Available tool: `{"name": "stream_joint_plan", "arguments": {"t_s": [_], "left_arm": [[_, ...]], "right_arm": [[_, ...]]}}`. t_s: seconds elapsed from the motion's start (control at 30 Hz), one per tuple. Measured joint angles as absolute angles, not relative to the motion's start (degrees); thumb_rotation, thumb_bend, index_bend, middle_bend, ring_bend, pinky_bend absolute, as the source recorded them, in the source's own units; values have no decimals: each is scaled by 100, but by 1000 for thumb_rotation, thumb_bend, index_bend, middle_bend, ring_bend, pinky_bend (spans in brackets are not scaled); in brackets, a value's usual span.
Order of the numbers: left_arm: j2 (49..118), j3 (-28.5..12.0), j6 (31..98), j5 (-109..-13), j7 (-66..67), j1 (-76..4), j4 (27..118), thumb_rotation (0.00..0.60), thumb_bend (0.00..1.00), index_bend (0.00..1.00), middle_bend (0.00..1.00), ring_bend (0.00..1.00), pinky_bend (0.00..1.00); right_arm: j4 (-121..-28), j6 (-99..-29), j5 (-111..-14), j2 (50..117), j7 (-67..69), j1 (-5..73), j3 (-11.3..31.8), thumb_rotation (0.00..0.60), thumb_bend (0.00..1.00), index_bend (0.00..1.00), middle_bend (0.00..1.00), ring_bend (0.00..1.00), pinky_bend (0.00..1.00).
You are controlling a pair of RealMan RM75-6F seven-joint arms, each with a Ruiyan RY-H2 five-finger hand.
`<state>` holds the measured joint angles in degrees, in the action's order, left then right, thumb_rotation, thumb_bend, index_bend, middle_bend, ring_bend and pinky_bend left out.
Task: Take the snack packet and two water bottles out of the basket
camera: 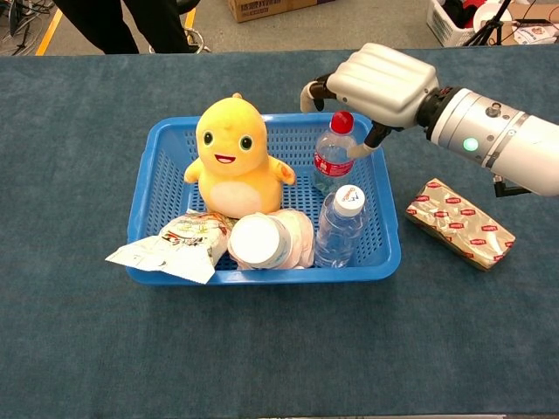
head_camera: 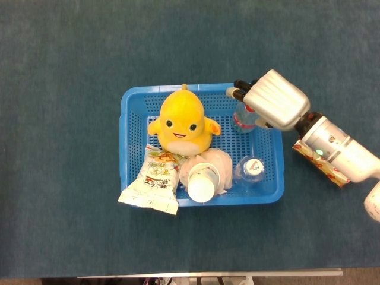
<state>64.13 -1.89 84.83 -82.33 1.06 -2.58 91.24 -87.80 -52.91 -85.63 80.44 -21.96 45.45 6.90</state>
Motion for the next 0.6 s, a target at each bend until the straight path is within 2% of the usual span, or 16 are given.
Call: {"name": "stream_joint_plan", "arguments": {"t_s": [0.6], "left_arm": [[6458, -180, 8446, -8264, 76, -262, 9078, 600, 139, 410, 286, 210, 390]], "right_arm": [[-9081, -4971, -7954, 7769, -2034, 4704, 875, 600, 0, 446, 532, 727, 922]]}}
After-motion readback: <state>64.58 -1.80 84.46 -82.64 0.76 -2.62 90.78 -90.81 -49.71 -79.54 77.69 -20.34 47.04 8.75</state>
